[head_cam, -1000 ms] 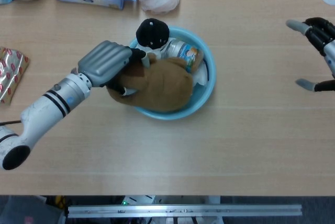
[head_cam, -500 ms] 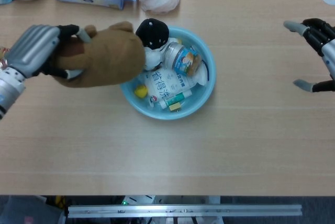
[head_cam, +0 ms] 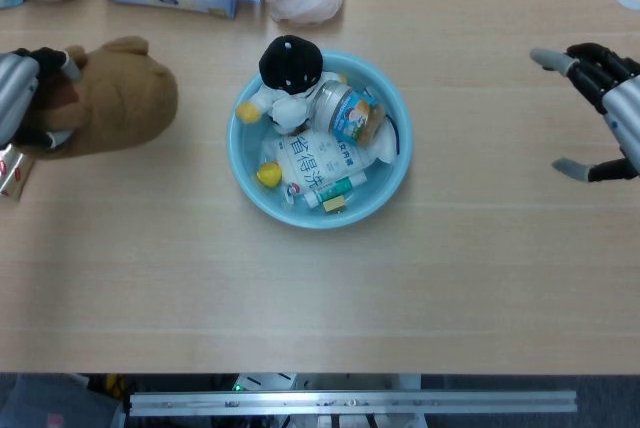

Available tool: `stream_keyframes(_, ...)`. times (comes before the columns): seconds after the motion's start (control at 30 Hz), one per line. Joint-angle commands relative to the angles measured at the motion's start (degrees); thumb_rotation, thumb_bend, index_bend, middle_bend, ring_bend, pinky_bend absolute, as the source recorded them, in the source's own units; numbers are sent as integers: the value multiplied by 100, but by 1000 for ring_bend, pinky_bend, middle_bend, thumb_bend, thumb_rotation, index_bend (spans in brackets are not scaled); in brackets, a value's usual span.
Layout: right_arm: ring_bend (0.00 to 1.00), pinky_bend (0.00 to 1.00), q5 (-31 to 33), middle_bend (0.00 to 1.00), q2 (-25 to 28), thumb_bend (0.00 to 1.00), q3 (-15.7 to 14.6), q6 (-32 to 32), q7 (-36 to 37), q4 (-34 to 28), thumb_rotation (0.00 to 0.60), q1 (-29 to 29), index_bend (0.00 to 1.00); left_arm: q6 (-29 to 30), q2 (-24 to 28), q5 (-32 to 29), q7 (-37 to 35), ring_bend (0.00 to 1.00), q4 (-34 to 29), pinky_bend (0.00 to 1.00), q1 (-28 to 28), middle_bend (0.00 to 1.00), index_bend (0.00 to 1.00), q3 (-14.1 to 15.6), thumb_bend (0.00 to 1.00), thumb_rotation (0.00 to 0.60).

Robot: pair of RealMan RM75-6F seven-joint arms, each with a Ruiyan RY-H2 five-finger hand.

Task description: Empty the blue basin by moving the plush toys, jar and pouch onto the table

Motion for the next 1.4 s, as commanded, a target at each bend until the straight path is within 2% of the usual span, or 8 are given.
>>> stream_keyframes(0.03, 167, 372, 12, 274, 1, 47, -6, 9, -11, -4, 600, -13, 146, 54, -329, -392, 640, 547, 286, 833, 58, 481, 579, 34, 330, 600)
stream_keyframes(0.27, 167, 372, 51, 276, -22, 47, -17, -28, -25, 15, 600, -15, 146, -167, -591, -438, 626, 487, 379, 793, 47, 460, 549, 89, 330, 600)
stream_keyframes(0.37, 167, 372, 60, 276, -20, 47, -16, -37, -37, 14, 600, -13, 146, -277, -640, -479, 678, 282, 443, 602, 36, 333, 392, 124, 329, 600)
stream_keyframes(0.47, 166, 372, 75, 276, -11, 47, -18, -45, -50, 9, 600, -17, 146, -628, -498, -803, 947, 36, 314, 251, -74, 104, 125, 159, 329, 600)
stream_keyframes(0.6, 166, 372, 88, 276, -6, 47, -28, -44, -58, 8, 600, -32, 146, -508, -457, -1000, 1084, 0, 167, 59, -60, 0, 0, 79, 329, 600)
stream_keyframes(0.97, 167, 372, 69, 278, -6, 47, -38, -76, -99, -22, 600, -22, 146, -150, -258, -288, -101, 0, -320, 38, 157, 7, 26, -102, 328, 600)
stream_keyframes(1.13, 167, 372, 74, 278, 0, 47, -50, -71, -121, -42, 600, -37, 146, -522, -96, -66, -557, 121, -580, 201, 70, 164, 200, -32, 328, 600)
stream_keyframes(1.4, 166, 372, 79, 279, 29, 46, -62, -41, -118, -51, 600, -73, 146, -1297, -221, 123, -1158, 201, -560, 291, -238, 216, 239, 37, 328, 585)
